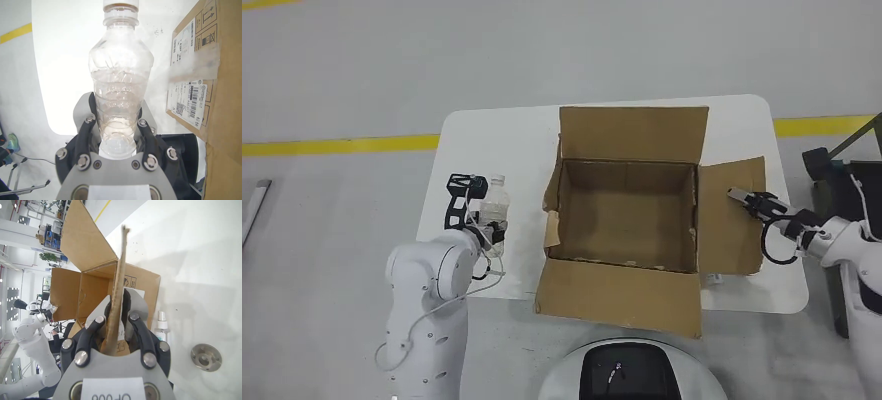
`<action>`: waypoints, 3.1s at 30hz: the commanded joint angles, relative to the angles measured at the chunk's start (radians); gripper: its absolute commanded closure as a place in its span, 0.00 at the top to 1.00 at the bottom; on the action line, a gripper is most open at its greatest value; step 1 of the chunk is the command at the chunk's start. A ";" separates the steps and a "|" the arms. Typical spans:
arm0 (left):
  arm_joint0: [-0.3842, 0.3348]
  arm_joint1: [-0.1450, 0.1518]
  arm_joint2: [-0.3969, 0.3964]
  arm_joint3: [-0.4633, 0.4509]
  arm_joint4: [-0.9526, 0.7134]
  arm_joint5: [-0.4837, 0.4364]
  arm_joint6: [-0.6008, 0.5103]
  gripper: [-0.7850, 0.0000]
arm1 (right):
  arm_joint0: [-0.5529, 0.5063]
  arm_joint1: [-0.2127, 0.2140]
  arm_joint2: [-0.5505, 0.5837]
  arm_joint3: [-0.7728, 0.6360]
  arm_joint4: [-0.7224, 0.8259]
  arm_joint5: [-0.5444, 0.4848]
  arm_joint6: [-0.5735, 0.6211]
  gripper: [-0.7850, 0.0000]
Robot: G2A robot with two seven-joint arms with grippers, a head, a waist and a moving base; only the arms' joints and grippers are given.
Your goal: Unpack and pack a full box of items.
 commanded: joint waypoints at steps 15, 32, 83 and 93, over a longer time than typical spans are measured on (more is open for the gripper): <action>-0.006 0.009 -0.063 -0.121 -0.050 0.022 -0.004 0.00 | -0.017 0.002 -0.068 -0.066 0.047 0.017 -0.045 0.00; -0.112 0.014 0.066 -0.349 -0.269 0.046 -0.125 0.00 | 0.007 0.018 -0.173 -0.145 0.040 0.225 -0.076 0.00; -0.181 0.007 0.312 0.192 -0.417 0.310 -0.036 0.00 | -0.043 0.071 -0.174 -0.216 0.091 0.226 -0.130 0.00; -0.288 -0.013 0.364 0.397 -0.478 0.413 -0.021 0.00 | -0.062 0.082 -0.158 -0.267 0.116 0.231 -0.139 0.00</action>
